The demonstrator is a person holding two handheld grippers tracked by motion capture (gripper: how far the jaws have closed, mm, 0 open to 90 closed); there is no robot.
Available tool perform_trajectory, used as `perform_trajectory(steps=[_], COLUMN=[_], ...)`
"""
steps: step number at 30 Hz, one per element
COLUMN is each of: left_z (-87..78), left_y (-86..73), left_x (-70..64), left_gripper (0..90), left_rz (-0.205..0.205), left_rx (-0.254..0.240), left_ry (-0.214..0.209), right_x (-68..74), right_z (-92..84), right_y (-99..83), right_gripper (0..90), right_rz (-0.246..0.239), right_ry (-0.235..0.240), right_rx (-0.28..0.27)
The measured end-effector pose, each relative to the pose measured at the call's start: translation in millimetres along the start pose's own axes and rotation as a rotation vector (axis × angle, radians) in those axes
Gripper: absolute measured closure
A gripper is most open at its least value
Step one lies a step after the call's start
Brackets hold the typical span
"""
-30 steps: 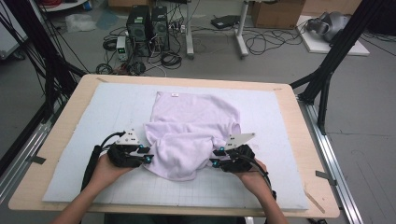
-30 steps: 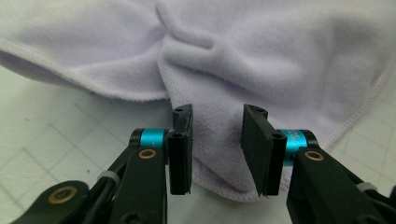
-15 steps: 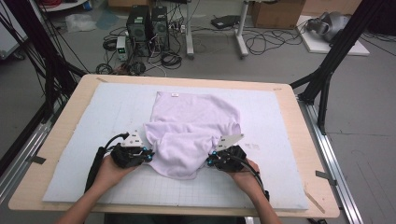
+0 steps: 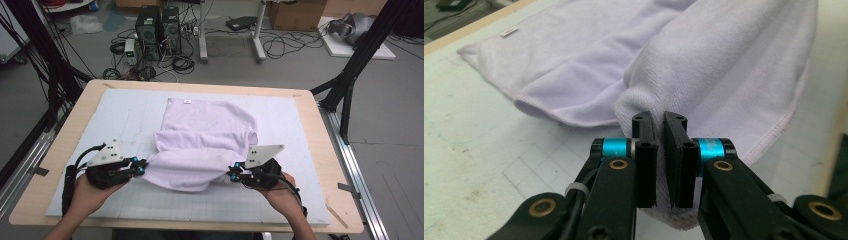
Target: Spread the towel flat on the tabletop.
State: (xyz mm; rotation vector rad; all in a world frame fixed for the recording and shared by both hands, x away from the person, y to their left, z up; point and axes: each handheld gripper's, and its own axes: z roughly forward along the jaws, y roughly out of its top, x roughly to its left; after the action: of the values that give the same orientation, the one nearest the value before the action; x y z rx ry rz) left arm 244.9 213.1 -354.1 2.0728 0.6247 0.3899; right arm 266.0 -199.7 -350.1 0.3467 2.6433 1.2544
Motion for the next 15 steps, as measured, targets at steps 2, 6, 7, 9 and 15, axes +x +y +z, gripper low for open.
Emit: perform_trajectory(steps=[2,6,7,9,15], left_z=[-10.0,-12.8,-9.3,1.7,51.2], left_y=[-1.0,-5.1,-5.8,-7.2,-14.2], left_x=[-14.2,-21.5,-19.1,-13.1,2.6], left_gripper=[83.5,65.0,62.6,60.9,61.2], left_rz=[0.029,0.058,0.049,0.032,0.009], left_rx=[-0.007,-0.038,-0.040,-0.035,0.021], left_ry=[-0.035,-0.077,-0.076,-0.080,-0.095], right_x=[9.4,19.2,16.6,8.2,-14.1], right_z=[-10.5,-27.9,-29.1,-26.0,10.7], right_y=[3.1,2.1,-0.2,-8.8,-43.3], right_gripper=[83.8,74.3,71.1,68.6,61.0], right_rz=[-0.014,-0.012,0.000,0.060,0.145], right_ry=[0.052,0.099,0.093,0.097,0.034], right_rx=[-0.022,-0.051,-0.063,-0.088,-0.017])
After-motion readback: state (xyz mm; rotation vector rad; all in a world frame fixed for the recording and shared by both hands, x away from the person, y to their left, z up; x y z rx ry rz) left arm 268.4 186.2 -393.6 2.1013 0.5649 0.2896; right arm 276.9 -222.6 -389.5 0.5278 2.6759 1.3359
